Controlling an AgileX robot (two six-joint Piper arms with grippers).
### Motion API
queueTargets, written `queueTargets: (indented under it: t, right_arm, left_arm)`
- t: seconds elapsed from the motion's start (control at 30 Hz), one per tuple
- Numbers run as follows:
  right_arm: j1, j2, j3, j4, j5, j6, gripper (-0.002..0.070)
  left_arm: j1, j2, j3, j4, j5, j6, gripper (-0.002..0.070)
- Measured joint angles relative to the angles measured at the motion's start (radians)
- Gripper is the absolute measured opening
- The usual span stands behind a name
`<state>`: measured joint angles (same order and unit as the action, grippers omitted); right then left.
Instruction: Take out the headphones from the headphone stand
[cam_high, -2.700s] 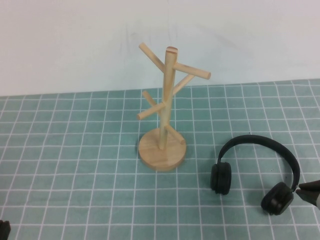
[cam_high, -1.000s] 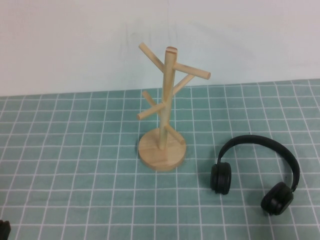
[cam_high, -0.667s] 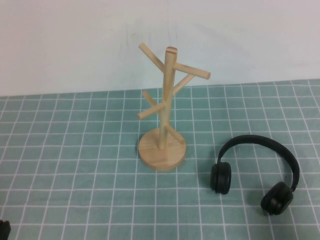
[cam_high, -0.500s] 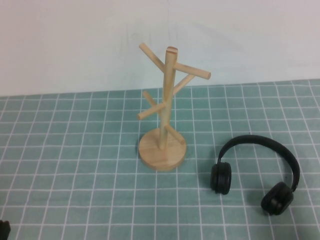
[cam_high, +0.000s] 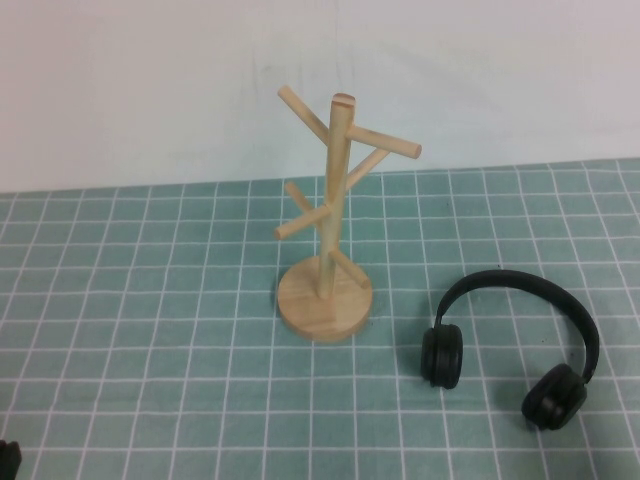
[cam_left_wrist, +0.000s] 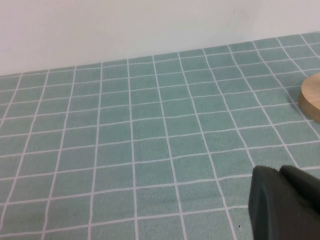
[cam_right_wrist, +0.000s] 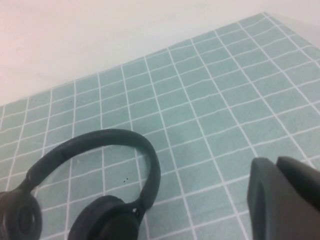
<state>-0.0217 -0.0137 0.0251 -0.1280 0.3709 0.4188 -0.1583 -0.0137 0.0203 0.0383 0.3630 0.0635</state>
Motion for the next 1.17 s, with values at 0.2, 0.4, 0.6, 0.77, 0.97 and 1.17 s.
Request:
queueTargets:
  t: [0.2, 0.4, 0.6, 0.77, 0.97, 1.17]
  right_arm:
    - [0.000, 0.000, 0.000, 0.002, 0.004, -0.074, -0.0008]
    - [0.000, 0.000, 0.000, 0.041, 0.006, -0.313, -0.0008]
    - [0.000, 0.000, 0.000, 0.052, 0.006, -0.355, -0.0008]
    - [0.000, 0.000, 0.000, 0.054, 0.008, -0.357, -0.0008]
    - [0.000, 0.000, 0.000, 0.054, 0.008, -0.357, -0.0008]
    - [0.000, 0.000, 0.000, 0.054, 0.008, -0.357, -0.0008]
  left_arm:
    - [0.000, 0.000, 0.000, 0.000, 0.000, 0.000, -0.0006]
    - [0.000, 0.000, 0.000, 0.000, 0.000, 0.000, -0.0006]
    - [0.000, 0.000, 0.000, 0.000, 0.000, 0.000, -0.0006]
    - [0.000, 0.000, 0.000, 0.000, 0.000, 0.000, -0.0006]
    - [0.000, 0.000, 0.000, 0.000, 0.000, 0.000, -0.0006]
    - [0.000, 0.000, 0.000, 0.000, 0.000, 0.000, -0.0006]
